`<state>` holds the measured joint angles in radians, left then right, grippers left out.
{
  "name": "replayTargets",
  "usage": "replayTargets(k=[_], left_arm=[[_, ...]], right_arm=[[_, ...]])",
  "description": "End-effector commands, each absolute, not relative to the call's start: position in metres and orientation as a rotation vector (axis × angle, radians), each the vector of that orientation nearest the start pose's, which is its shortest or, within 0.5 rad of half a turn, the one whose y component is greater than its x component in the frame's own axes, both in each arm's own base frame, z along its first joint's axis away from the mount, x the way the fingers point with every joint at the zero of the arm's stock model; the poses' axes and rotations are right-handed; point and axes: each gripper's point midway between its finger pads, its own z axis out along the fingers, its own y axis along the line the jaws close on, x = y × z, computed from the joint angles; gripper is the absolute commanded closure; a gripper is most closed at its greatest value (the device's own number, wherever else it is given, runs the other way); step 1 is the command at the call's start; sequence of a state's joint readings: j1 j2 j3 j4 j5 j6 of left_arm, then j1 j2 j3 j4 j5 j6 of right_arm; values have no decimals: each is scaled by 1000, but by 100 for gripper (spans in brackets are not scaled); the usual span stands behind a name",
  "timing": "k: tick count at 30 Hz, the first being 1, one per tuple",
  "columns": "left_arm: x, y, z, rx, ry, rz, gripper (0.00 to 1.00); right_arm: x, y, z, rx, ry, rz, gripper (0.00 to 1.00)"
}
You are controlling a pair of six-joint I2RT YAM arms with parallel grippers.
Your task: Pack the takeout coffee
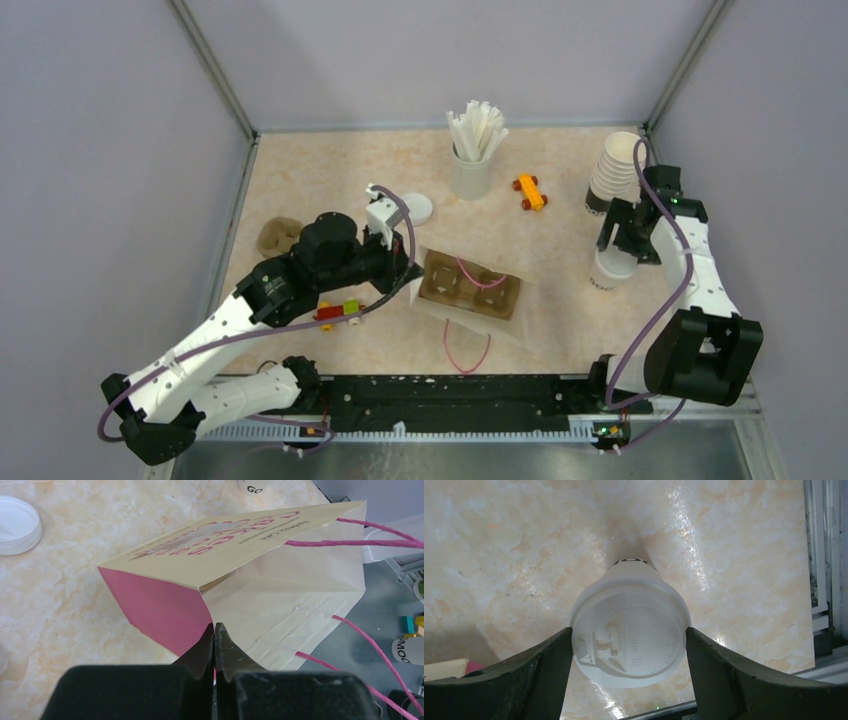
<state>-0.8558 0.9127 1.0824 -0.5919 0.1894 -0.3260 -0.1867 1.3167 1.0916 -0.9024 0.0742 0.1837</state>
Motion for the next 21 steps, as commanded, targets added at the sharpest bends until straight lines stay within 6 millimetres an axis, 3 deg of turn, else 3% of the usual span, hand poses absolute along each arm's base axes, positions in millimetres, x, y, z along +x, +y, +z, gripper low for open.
replayTargets(k=[1,9,17,21], left_arm=[[165,-254,299,624,1988,-924,100],[171,-247,301,568,2043,-871,100],[174,-240,299,520,2040,-844,100],[175,-234,299,521,2036,-809,100]], right_arm=[[266,-54,131,464,2652,-129,26],[264,-39,135,391,2662,-98,30],[261,0,147,330,2650,39,36],[260,19,164,271,2614,77,38]])
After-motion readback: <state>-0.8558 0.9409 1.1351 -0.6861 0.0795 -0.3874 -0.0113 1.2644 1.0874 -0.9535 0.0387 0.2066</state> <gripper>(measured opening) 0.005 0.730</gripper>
